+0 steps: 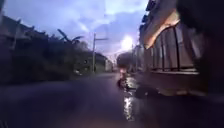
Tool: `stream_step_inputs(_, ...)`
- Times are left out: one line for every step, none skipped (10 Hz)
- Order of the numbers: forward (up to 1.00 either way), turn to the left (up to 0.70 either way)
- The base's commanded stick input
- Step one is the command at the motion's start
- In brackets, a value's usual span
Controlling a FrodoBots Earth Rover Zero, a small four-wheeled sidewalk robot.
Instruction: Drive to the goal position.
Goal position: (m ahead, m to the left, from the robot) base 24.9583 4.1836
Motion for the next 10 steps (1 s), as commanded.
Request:
stream_step_inputs(0.7, -0.35)
stream_step_inputs(0.7, -0.35)
stream_step_inputs(0.7, -0.35)
stream_step_inputs(0.7, -0.35)
stream_step_inputs(0.7, -0.27)
stream_step_inputs(0.7, -0.14)
stream_step_inputs(0.7, -0.02)
stream_step_inputs(0.7, 0.0)
stream_step_inputs(0.7, 0.0)
stream_step_inputs(0.7, 0.0)
